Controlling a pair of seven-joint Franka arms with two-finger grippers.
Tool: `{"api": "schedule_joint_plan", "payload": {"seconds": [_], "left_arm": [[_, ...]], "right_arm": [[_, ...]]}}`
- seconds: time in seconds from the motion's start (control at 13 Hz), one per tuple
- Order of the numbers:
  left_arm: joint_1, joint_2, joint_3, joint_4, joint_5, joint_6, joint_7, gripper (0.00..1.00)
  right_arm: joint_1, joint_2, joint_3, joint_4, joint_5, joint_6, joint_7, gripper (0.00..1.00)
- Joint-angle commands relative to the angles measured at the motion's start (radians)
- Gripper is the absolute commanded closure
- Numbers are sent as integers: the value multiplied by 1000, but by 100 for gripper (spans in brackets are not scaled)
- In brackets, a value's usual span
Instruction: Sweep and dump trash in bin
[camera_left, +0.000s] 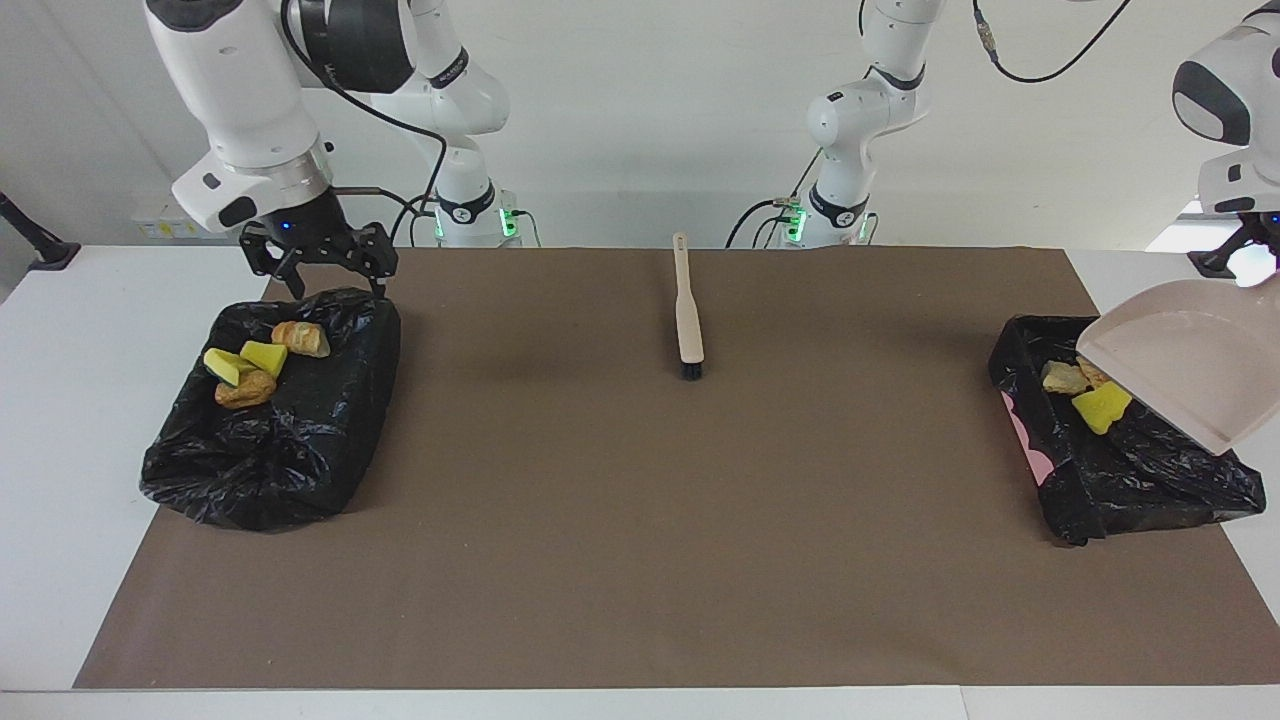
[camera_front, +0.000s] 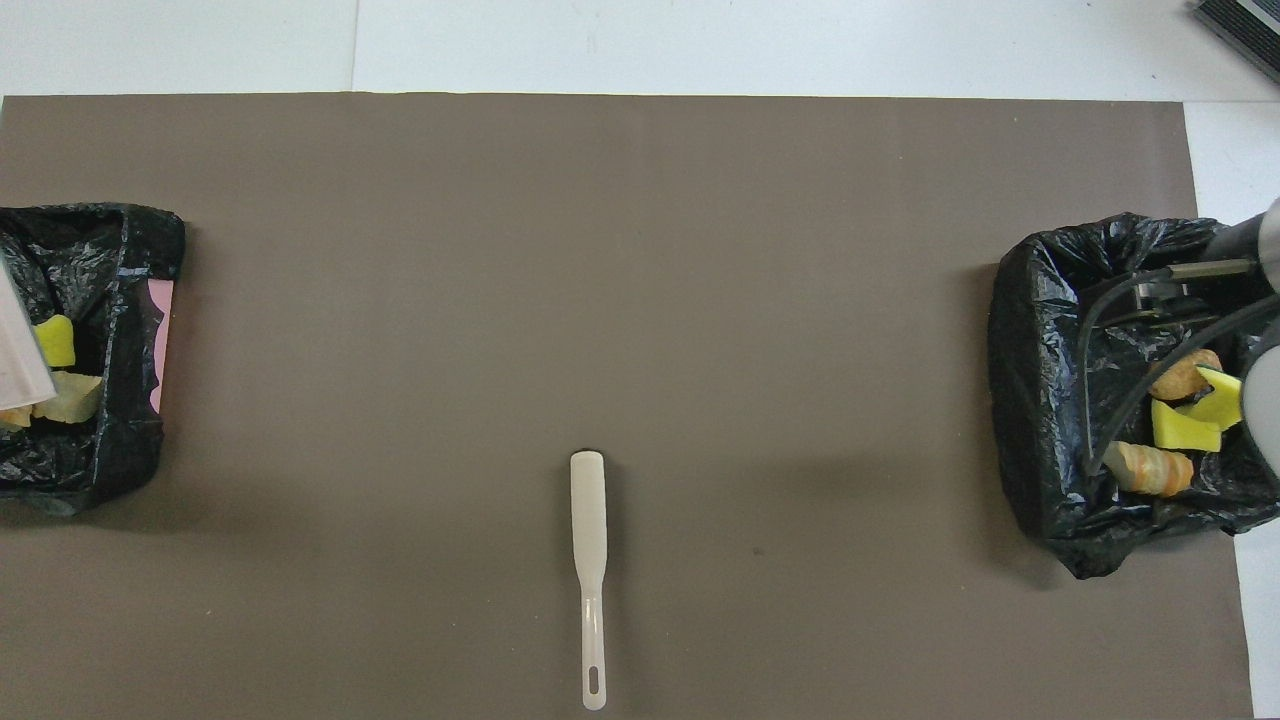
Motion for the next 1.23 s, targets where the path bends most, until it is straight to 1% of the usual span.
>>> {"api": "schedule_joint_plan", "payload": {"seconds": [0.0, 0.08, 0.23, 0.31, 0.39, 0.54, 0.69, 0.77, 0.85, 1.0, 1.16], "left_arm": [[-31, -27, 4, -30, -172, -55, -105, 100], [-69, -25, 2, -35, -200, -78, -204, 100], [-182, -25, 2, -74, -243, -92, -448, 100], [-230, -22, 2, -82, -275, -98, -563, 100], [-276, -18, 2, -99, -309, -100, -654, 100], [-376, 5, 2, -120, -369, -77, -897, 100], [-462, 19, 2, -122, -444, -37, -1076, 100], [-498, 36, 2, -119, -490, -20, -1155, 100], [-556, 64, 2, -110, -498, 0, -1247, 100], [-659, 136, 2, -88, -500, 85, -1448, 100], [-733, 214, 4, -33, -538, 150, -1599, 100]], "right_arm": [[-9, -38, 4, -21, 29, -18, 21, 0], [-12, -35, 4, -12, 32, -20, 3, 0], [-11, -40, -1, -9, 35, -46, -65, 0], [-9, -56, -1, -15, 35, -49, -59, 0], [-9, -82, -3, -50, 35, -44, -54, 0], [-6, -83, 0, -54, 43, -40, -62, 0], [0, -84, 2, -53, 43, -40, -62, 0], [-2, -84, 2, -53, 43, -41, -62, 0], [-5, -84, 2, -53, 43, -41, -62, 0], [-6, -84, 2, -53, 43, -41, -62, 0], [-6, -83, 2, -53, 43, -38, -57, 0]]}}
